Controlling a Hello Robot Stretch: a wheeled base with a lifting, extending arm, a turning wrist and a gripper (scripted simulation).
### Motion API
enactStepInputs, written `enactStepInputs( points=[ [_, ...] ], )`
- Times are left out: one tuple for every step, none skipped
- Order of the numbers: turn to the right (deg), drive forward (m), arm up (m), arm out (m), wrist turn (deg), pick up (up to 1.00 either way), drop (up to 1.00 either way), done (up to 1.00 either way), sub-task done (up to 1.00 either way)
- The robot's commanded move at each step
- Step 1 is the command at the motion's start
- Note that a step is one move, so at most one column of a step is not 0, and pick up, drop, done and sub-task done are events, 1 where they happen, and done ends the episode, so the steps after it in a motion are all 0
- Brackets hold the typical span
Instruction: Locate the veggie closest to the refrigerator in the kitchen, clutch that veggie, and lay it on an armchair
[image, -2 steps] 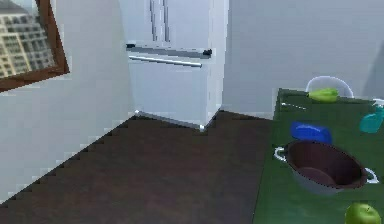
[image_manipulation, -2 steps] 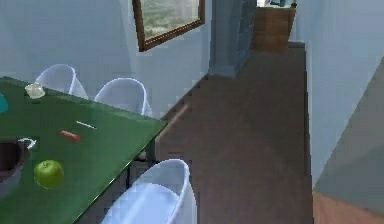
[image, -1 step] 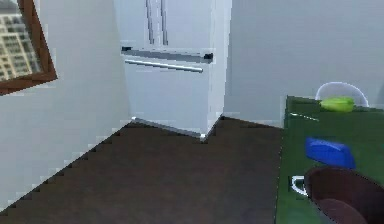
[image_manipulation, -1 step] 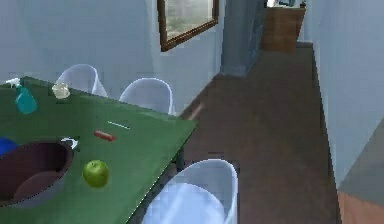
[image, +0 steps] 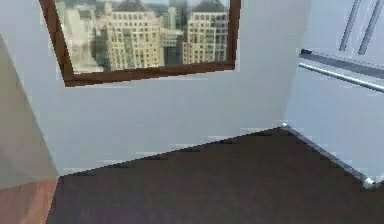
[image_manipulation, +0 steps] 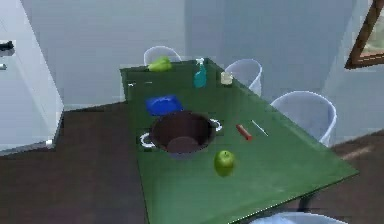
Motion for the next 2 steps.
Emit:
enactStepInputs(
  points=[
    [-45.0,0.00,0.00,0.00,0.0,0.00,0.00,0.00,0.00],
    [-18.0,0.00,0.00,0.00,0.0,0.00,0.00,0.00,0.00]
  ],
)
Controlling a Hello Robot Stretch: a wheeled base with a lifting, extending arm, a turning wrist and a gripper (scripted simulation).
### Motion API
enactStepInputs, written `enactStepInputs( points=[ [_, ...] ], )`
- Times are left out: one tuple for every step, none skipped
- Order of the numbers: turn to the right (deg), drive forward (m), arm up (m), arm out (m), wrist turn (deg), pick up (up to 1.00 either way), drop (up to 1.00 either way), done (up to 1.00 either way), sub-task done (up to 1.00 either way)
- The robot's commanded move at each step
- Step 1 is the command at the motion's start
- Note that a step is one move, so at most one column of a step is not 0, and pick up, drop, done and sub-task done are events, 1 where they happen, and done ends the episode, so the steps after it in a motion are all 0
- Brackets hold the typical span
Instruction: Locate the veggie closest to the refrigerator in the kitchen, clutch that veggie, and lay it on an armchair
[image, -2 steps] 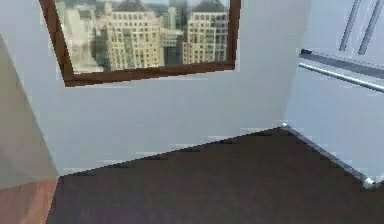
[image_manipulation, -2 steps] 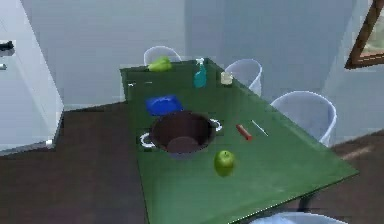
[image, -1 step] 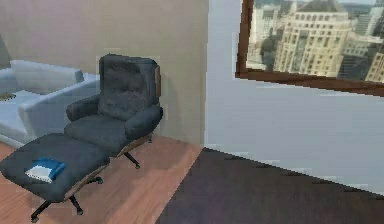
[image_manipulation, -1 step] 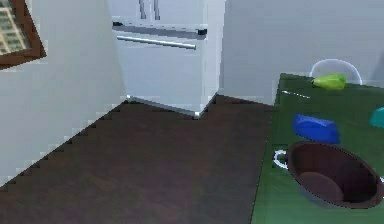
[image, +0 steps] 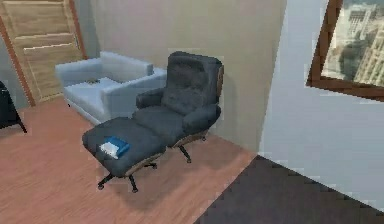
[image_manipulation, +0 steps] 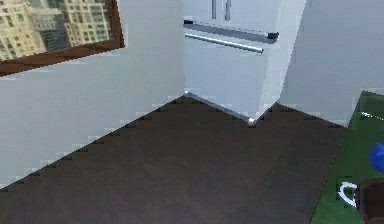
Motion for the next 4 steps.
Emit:
enactStepInputs(
  points=[
    [-3.0,0.00,0.00,0.00,0.0,0.00,0.00,0.00,0.00],
    [0.0,0.20,0.00,0.00,0.0,0.00,0.00,0.00,0.00],
    [45.0,0.00,0.00,0.00,0.0,0.00,0.00,0.00,0.00],
    [42.0,0.00,0.00,0.00,0.0,0.00,0.00,0.00,0.00]
  ],
)
